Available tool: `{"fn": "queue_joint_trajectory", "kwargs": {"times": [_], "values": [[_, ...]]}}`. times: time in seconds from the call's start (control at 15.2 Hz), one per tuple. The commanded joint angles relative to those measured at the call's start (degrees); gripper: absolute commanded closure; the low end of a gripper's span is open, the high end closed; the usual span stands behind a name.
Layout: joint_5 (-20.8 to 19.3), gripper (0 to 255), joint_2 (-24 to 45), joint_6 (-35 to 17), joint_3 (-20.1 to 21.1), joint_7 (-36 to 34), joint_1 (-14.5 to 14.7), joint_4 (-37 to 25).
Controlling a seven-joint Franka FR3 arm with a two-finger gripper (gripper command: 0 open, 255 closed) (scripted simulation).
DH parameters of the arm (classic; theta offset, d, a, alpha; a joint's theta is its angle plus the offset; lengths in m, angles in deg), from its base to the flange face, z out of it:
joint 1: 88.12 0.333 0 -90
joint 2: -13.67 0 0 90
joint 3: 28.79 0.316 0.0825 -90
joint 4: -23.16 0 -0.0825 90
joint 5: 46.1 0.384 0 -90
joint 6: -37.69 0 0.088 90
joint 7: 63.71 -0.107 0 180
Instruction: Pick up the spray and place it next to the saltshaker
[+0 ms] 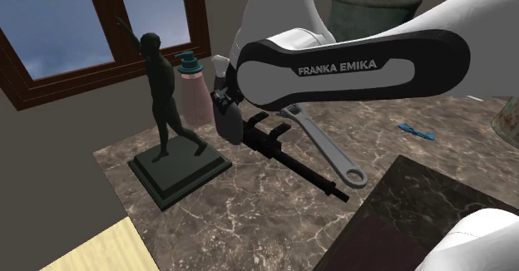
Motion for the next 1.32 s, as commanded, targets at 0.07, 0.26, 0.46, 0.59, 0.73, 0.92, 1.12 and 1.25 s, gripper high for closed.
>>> {"fn": "queue_joint_trajectory", "kwargs": {"times": [0.07, 0.26, 0.46, 0.59, 0.73, 0.92, 1.12, 1.25], "values": [[-0.01, 255, -0.33, 2.29, -0.24, 0.09, -0.03, -1.98], [-0.08, 255, -0.46, 4.61, -0.45, 0.14, -0.1, -4.17], [-0.18, 255, -0.47, 6.92, -0.63, 0.16, -0.19, -6.46], [-0.26, 255, -0.42, 8.45, -0.74, 0.17, -0.26, -8.04], [-0.35, 255, -0.31, 9.98, -0.83, 0.16, -0.33, -9.67], [-0.51, 255, -0.06, 12.26, -0.95, 0.13, -0.45, -12.2], [-0.69, 255, 0.31, 14.54, -1.04, 0.08, -0.59, -14.85], [-0.83, 255, 0.62, 16.07, -1.08, 0.03, -0.68, -16.67]]}}
